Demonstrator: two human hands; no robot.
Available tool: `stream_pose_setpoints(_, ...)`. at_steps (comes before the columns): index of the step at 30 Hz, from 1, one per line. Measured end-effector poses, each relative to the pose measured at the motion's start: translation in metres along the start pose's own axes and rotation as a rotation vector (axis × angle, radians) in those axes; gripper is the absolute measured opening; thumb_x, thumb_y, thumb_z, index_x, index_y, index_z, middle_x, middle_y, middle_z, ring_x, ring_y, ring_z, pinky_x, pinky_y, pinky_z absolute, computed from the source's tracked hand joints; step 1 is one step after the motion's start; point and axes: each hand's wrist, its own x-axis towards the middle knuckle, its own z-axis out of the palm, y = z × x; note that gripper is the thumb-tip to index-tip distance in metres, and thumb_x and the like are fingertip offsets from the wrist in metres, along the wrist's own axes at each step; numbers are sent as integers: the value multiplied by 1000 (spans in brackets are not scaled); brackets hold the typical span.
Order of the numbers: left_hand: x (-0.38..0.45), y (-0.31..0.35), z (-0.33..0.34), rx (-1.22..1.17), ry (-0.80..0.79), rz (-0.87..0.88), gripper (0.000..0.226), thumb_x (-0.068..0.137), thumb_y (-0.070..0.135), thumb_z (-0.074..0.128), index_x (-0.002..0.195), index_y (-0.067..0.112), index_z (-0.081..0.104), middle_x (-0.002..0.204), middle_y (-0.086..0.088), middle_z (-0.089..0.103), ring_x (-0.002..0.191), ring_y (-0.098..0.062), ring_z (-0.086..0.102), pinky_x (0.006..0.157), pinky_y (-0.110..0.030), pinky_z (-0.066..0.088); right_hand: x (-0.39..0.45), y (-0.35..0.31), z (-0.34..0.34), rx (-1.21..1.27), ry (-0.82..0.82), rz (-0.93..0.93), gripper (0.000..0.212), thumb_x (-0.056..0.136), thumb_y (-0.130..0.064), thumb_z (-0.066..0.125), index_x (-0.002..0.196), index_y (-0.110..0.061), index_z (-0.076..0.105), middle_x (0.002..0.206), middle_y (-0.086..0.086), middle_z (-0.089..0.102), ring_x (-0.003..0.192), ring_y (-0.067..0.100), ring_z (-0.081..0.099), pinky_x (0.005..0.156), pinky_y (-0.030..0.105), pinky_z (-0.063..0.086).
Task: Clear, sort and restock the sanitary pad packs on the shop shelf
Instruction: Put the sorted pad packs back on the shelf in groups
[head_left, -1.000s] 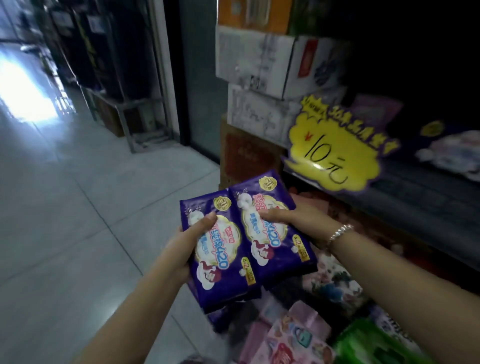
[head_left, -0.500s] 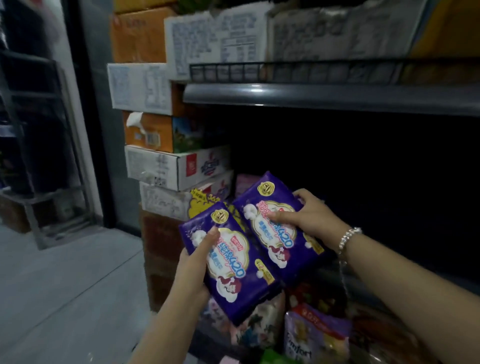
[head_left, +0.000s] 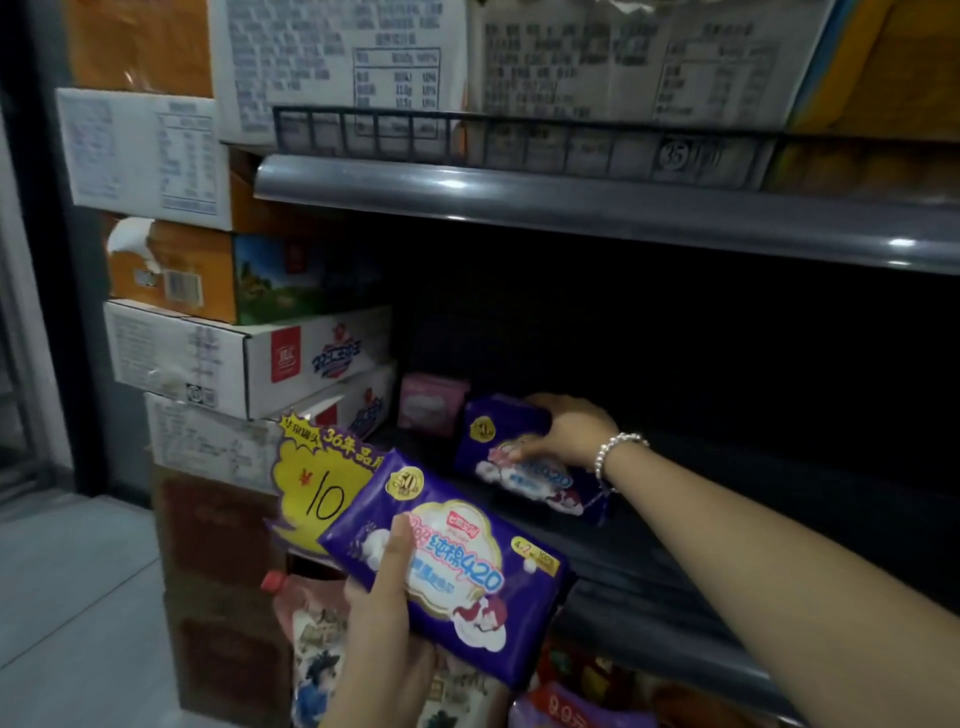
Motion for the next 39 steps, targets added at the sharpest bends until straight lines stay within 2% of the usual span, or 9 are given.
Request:
stream_pose_setpoints(4,17,-2,-5,32,-43,-35,90,56,50,79,132,10,53,114,-23,67,101,-41,67,93,-62,47,20,11,23,-156,-49,8,69,85,-55,62,146,-34,37,148,6,41,137,28,30,111,37,20)
stream_pose_setpoints(8,27,-5,-11,78,62,-32,134,23,58,94,138,10,44,117,-20,66,95,-41,69,86,-61,51,32,26,45,-158,116,31,60,84,-60,60,139,-39,46,147,2,35,134,27,24,109,38,16)
stream_pose_setpoints(14,35,-6,-21,125,54,-38,144,16,65,90,140,15,41,118,-19,65,93,-40,69,79,-58,55,40,35,60,-268,129,54,69,83,-72,49,145,-45,33,158,-2,23,144,28,16,116,41,13)
stream_pose_setpoints(19,28,-5,-13,32,11,-36,132,28,54,94,142,16,39,117,-20,67,97,-40,68,70,-55,57,33,32,55,-111,135,15,64,85,-64,55,142,-38,42,155,-6,30,142,23,21,113,32,15)
stream_pose_setpoints(22,20,-8,-9,-24,-29,-59,114,45,50,92,141,16,41,118,-20,67,100,-41,67,79,-61,54,5,15,52,355,245,-83,43,86,-54,60,117,-26,69,123,-7,64,124,16,48,96,19,32)
stream_pose_setpoints(25,16,-10,-3,-80,-51,-60,122,40,51,95,142,14,38,126,-20,62,107,-42,64,82,-61,53,-38,-6,39,726,-124,-138,46,77,-60,53,102,-26,73,96,0,74,90,3,63,76,15,45)
stream_pose_setpoints(30,0,-16,10,-130,-117,-86,109,57,46,89,144,16,32,132,-20,58,113,-40,61,87,-62,50,-70,-1,21,611,-468,-117,51,76,-38,74,124,-42,56,123,-8,58,100,-4,59,72,9,49)
stream_pose_setpoints(34,-5,-13,28,15,-105,-84,27,99,18,45,125,12,44,136,-23,54,127,-36,50,75,-29,58,-72,6,13,597,-304,-108,47,70,-31,85,104,-53,62,117,4,66,98,13,68,86,35,58)
stream_pose_setpoints(39,-29,-8,21,211,-179,11,52,98,19,48,148,22,33,144,-4,46,129,-17,44,111,-44,34,-55,21,-10,470,-3,-106,47,76,-25,81,115,-40,59,99,-3,68,58,14,63,51,27,54)
